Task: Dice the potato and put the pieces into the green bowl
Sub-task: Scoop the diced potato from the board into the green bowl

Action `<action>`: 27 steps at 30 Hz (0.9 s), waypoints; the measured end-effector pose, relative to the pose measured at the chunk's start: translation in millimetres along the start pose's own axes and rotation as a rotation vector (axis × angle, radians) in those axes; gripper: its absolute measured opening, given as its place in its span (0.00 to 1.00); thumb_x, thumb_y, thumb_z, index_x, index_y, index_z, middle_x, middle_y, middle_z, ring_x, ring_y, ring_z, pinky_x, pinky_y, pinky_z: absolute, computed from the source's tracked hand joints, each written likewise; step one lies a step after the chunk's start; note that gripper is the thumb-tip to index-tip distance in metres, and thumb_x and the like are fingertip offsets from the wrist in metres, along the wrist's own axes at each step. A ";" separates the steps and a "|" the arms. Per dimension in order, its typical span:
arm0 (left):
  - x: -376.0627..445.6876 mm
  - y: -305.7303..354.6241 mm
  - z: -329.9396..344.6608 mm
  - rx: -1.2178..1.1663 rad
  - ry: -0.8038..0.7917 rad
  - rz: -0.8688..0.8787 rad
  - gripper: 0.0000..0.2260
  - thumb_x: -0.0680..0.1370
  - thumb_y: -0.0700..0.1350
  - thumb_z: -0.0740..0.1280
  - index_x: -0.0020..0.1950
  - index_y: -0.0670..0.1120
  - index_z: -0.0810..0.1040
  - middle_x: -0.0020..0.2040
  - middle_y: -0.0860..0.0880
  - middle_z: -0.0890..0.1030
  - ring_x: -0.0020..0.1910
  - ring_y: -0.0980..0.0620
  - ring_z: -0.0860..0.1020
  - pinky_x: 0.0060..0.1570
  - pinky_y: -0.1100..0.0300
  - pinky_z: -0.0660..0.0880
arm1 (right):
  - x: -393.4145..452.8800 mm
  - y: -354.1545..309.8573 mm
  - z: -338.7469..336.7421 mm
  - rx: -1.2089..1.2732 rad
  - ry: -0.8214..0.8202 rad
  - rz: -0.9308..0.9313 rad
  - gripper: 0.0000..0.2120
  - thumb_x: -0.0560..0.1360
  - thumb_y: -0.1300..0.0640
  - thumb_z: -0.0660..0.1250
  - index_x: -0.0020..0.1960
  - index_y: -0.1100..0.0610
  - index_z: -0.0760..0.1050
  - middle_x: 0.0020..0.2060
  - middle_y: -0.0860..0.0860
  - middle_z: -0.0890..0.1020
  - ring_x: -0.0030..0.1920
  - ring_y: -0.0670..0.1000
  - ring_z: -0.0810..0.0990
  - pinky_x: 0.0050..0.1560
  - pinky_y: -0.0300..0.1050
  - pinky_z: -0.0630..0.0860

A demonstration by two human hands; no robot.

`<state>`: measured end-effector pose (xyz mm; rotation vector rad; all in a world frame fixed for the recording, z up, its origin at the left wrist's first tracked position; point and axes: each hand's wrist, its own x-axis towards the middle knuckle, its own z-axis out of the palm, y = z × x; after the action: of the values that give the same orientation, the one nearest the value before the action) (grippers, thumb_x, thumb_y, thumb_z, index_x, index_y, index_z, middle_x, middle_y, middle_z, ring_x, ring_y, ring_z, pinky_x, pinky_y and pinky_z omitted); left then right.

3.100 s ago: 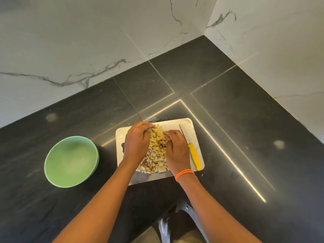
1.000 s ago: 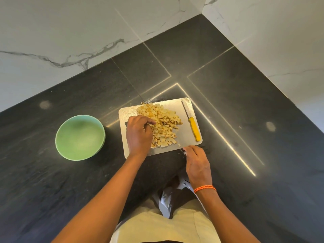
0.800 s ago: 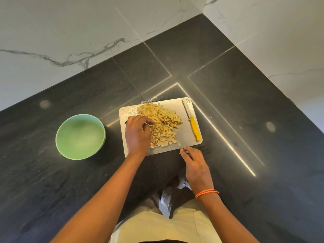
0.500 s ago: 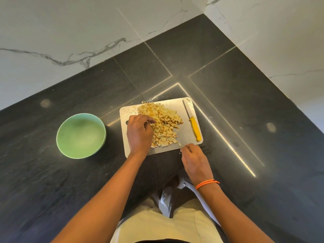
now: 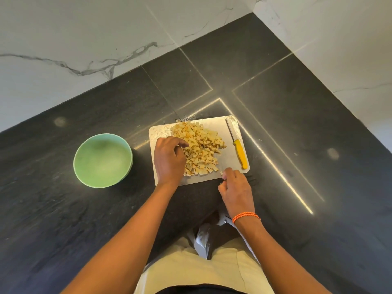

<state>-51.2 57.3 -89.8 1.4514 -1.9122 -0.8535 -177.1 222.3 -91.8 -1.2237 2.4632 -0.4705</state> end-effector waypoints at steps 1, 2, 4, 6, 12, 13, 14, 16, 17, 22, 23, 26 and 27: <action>1.6 -1.5 -0.6 -0.001 0.002 -0.002 0.15 0.80 0.32 0.64 0.45 0.48 0.87 0.46 0.56 0.84 0.52 0.54 0.76 0.49 0.59 0.73 | 1.9 -1.8 -2.5 0.029 0.006 -0.015 0.06 0.78 0.60 0.66 0.54 0.53 0.72 0.45 0.50 0.76 0.45 0.50 0.74 0.43 0.44 0.74; 3.3 -3.1 -1.1 -0.002 0.006 0.000 0.15 0.79 0.32 0.64 0.45 0.48 0.87 0.46 0.56 0.84 0.52 0.54 0.76 0.49 0.58 0.74 | 5.7 -4.0 -6.1 0.065 0.019 -0.033 0.06 0.78 0.60 0.67 0.52 0.53 0.72 0.43 0.50 0.75 0.43 0.50 0.73 0.42 0.44 0.73; 6.4 -5.0 -2.8 0.001 0.012 0.001 0.16 0.79 0.32 0.63 0.45 0.49 0.86 0.45 0.56 0.84 0.52 0.53 0.76 0.49 0.55 0.75 | 20.7 -10.9 -15.5 0.145 0.075 -0.058 0.08 0.76 0.62 0.69 0.48 0.52 0.71 0.41 0.49 0.75 0.41 0.50 0.73 0.40 0.45 0.74; 10.7 -6.8 -5.0 0.000 0.017 -0.006 0.16 0.78 0.32 0.63 0.45 0.49 0.86 0.45 0.56 0.84 0.52 0.53 0.76 0.49 0.53 0.76 | 41.3 -20.7 -26.7 0.234 0.168 -0.073 0.09 0.74 0.65 0.70 0.46 0.54 0.73 0.40 0.49 0.76 0.41 0.50 0.74 0.40 0.46 0.75; 17.5 -15.7 -8.9 -0.023 0.051 -0.011 0.15 0.79 0.32 0.63 0.47 0.48 0.86 0.46 0.55 0.84 0.52 0.54 0.77 0.50 0.50 0.77 | 83.6 -47.2 -40.1 0.347 0.417 -0.218 0.06 0.77 0.68 0.67 0.50 0.59 0.78 0.44 0.51 0.80 0.44 0.51 0.78 0.45 0.41 0.76; 17.8 -16.6 -8.9 -0.027 0.053 -0.006 0.15 0.79 0.32 0.64 0.47 0.48 0.86 0.47 0.55 0.83 0.52 0.54 0.77 0.50 0.50 0.77 | 85.8 -48.1 -37.4 0.304 0.361 -0.207 0.06 0.78 0.66 0.68 0.51 0.57 0.80 0.45 0.50 0.81 0.46 0.51 0.79 0.46 0.43 0.77; 17.9 -17.6 -9.3 -0.030 0.055 -0.002 0.14 0.79 0.32 0.64 0.47 0.48 0.86 0.47 0.55 0.83 0.52 0.54 0.77 0.50 0.51 0.77 | 86.7 -47.6 -33.6 0.233 0.304 -0.184 0.05 0.79 0.63 0.68 0.52 0.56 0.81 0.46 0.50 0.83 0.48 0.51 0.80 0.47 0.46 0.78; 18.8 -19.8 -9.7 -0.029 0.061 0.000 0.13 0.81 0.34 0.64 0.48 0.48 0.86 0.48 0.55 0.83 0.52 0.54 0.76 0.51 0.53 0.76 | 87.1 -42.6 -27.3 0.135 0.251 -0.125 0.08 0.80 0.62 0.67 0.54 0.55 0.84 0.47 0.51 0.85 0.50 0.53 0.81 0.48 0.50 0.79; 18.8 -21.8 -9.8 -0.027 0.067 -0.002 0.13 0.82 0.36 0.64 0.49 0.49 0.86 0.49 0.55 0.82 0.53 0.55 0.76 0.52 0.55 0.75 | 86.4 -39.2 -25.0 0.139 0.244 -0.104 0.10 0.80 0.64 0.66 0.55 0.55 0.84 0.48 0.52 0.85 0.51 0.54 0.82 0.50 0.50 0.80; 12.5 -34.6 -4.0 -0.062 0.062 -0.006 0.13 0.86 0.40 0.60 0.63 0.47 0.82 0.64 0.52 0.79 0.65 0.53 0.75 0.65 0.61 0.73 | 84.7 -27.2 -11.0 0.294 0.214 -0.006 0.20 0.80 0.68 0.59 0.66 0.53 0.78 0.63 0.48 0.78 0.64 0.48 0.74 0.64 0.42 0.73; 10.3 -35.6 -0.7 -0.068 0.036 -0.029 0.14 0.87 0.42 0.58 0.68 0.48 0.80 0.69 0.51 0.78 0.70 0.53 0.74 0.69 0.61 0.71 | 85.7 -27.6 -5.3 0.310 0.197 0.015 0.20 0.82 0.66 0.57 0.70 0.53 0.74 0.68 0.48 0.75 0.69 0.47 0.71 0.68 0.38 0.69; 3.0 -35.6 8.8 -0.054 -0.032 -0.108 0.19 0.89 0.48 0.54 0.79 0.49 0.71 0.79 0.53 0.70 0.79 0.56 0.66 0.77 0.58 0.63 | 86.9 -37.2 15.3 0.348 0.138 0.038 0.21 0.87 0.56 0.53 0.80 0.52 0.63 0.78 0.47 0.65 0.76 0.43 0.60 0.70 0.24 0.50; 1.0 -34.6 11.5 -0.057 -0.045 -0.120 0.19 0.89 0.49 0.53 0.80 0.49 0.69 0.81 0.53 0.68 0.80 0.56 0.64 0.78 0.56 0.62 | 84.9 -40.9 22.3 0.350 0.121 0.023 0.22 0.87 0.54 0.52 0.81 0.52 0.61 0.78 0.46 0.63 0.77 0.40 0.58 0.70 0.22 0.47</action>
<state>-39.7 51.0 -123.9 1.5365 -1.8326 -0.9951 -186.8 127.2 -107.2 -1.0477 2.3552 -0.9472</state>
